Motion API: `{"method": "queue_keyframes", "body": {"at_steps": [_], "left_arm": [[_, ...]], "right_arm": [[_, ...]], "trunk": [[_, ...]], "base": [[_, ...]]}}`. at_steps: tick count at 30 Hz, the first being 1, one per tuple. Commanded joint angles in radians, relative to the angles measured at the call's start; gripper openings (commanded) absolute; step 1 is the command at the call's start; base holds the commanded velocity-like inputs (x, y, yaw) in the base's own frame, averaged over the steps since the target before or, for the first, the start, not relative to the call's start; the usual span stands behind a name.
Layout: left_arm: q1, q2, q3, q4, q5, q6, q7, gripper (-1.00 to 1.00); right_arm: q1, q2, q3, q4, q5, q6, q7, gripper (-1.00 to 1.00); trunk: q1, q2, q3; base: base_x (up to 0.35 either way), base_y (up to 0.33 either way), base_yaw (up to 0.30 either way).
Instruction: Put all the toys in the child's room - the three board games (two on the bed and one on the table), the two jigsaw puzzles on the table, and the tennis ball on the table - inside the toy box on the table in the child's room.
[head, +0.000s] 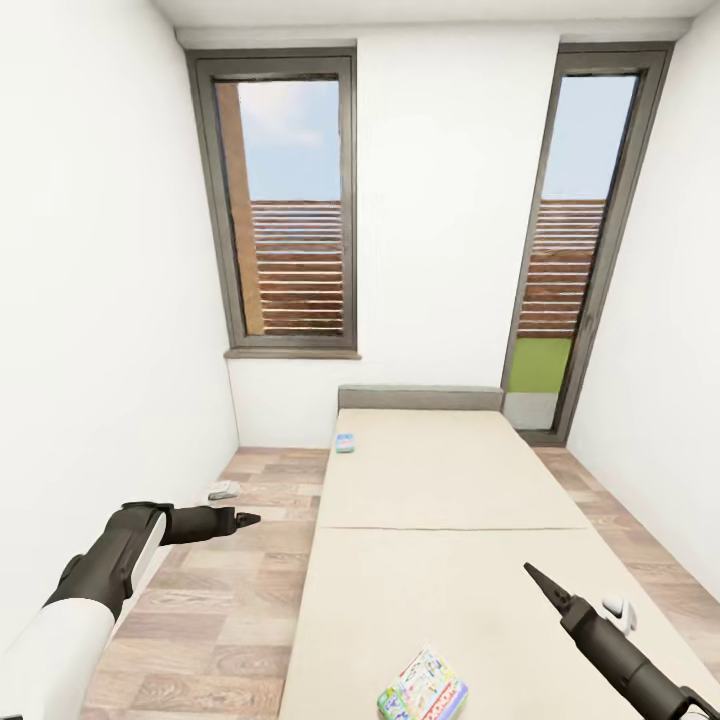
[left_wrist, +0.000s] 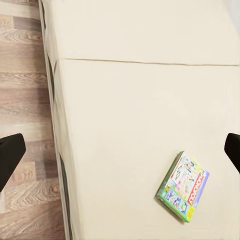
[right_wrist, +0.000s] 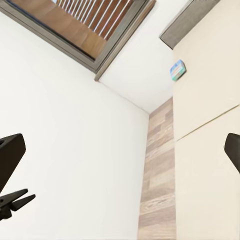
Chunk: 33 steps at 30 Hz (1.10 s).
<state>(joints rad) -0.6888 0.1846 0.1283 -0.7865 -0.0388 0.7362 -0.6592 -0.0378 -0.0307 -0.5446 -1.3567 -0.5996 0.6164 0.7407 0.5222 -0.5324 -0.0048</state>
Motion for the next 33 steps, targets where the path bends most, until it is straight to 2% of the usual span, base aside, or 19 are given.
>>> {"method": "queue_keyframes", "body": {"at_steps": [1, 8, 19, 33], "left_arm": [[-0.001, -0.001, 0.003, 0.0, -0.004, 0.006, -0.006, 1.0], [-0.001, -0.001, 0.002, 0.0, -0.004, 0.006, -0.007, 1.0], [-0.001, -0.001, 0.003, 0.0, -0.004, 0.005, -0.008, 1.0], [0.0, -0.001, 0.004, 0.0, -0.004, 0.006, -0.008, 1.0]], "right_arm": [[-0.001, 0.0, -0.001, 0.0, -0.005, 0.006, 0.001, 1.0], [-0.001, 0.001, 0.0, 0.001, -0.006, 0.004, 0.002, 1.0], [-0.001, 0.0, -0.001, 0.001, -0.006, 0.003, 0.002, 1.0], [-0.001, 0.001, 0.0, 0.001, -0.003, 0.003, 0.0, 1.0]], "trunk": [[0.001, -0.001, -0.001], [0.001, -0.001, 0.0], [0.001, -0.001, 0.009], [0.001, -0.001, 0.01]], "base": [[0.183, 0.0, 0.0], [0.059, 0.0, -0.021], [0.07, 0.033, -0.146], [0.01, 0.005, -0.012]]}}
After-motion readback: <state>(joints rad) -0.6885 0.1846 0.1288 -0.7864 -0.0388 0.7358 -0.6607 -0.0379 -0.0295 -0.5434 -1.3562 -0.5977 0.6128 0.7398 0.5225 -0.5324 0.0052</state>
